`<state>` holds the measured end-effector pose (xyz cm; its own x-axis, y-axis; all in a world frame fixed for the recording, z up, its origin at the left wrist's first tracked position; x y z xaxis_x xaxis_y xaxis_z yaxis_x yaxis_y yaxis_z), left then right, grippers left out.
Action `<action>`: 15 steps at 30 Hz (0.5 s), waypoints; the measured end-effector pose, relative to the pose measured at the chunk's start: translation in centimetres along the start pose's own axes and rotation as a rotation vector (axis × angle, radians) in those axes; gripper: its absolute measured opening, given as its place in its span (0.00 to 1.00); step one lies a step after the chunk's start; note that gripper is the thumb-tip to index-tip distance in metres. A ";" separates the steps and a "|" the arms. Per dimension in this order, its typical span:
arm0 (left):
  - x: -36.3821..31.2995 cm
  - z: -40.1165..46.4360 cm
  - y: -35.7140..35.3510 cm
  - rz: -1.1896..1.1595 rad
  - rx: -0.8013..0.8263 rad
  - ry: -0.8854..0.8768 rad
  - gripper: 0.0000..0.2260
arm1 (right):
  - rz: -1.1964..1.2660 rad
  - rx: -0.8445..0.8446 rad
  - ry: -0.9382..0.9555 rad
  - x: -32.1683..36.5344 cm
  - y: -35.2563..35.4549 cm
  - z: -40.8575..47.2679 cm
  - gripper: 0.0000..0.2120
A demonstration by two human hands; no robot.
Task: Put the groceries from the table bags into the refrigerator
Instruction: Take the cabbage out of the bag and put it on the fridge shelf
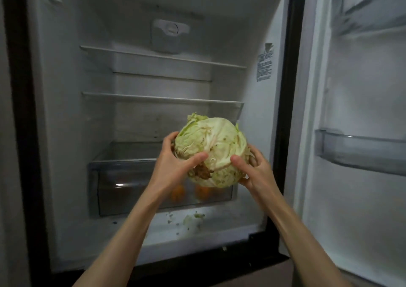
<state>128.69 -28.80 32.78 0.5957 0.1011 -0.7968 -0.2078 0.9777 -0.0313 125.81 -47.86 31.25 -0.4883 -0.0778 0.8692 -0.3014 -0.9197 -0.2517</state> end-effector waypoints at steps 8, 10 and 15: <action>5.6 9.4 -3.9 0.035 -0.118 0.081 0.37 | -0.035 0.003 -0.021 -3.3 -3.5 10.6 0.42; 6.6 11.6 -4.7 0.029 -0.116 0.073 0.37 | -0.030 0.016 -0.034 -4.1 -4.1 12.8 0.37; 9.3 16.8 -7.3 0.018 -0.072 0.093 0.36 | 0.036 0.001 -0.060 -5.7 -5.2 18.0 0.21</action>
<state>148.80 -31.89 35.69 0.5179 0.0973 -0.8499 -0.2747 0.9598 -0.0575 144.94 -49.58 35.24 -0.4490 -0.1334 0.8835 -0.2836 -0.9164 -0.2825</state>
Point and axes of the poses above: each hand's wrist, its own z-axis towards the middle knuckle, its own y-axis out of the back of the hand, x = y × z, the point moved 2 cm from there along z, towards the middle knuckle, and after that the axes turned 13 degrees about -x, right-handed, at the moved point
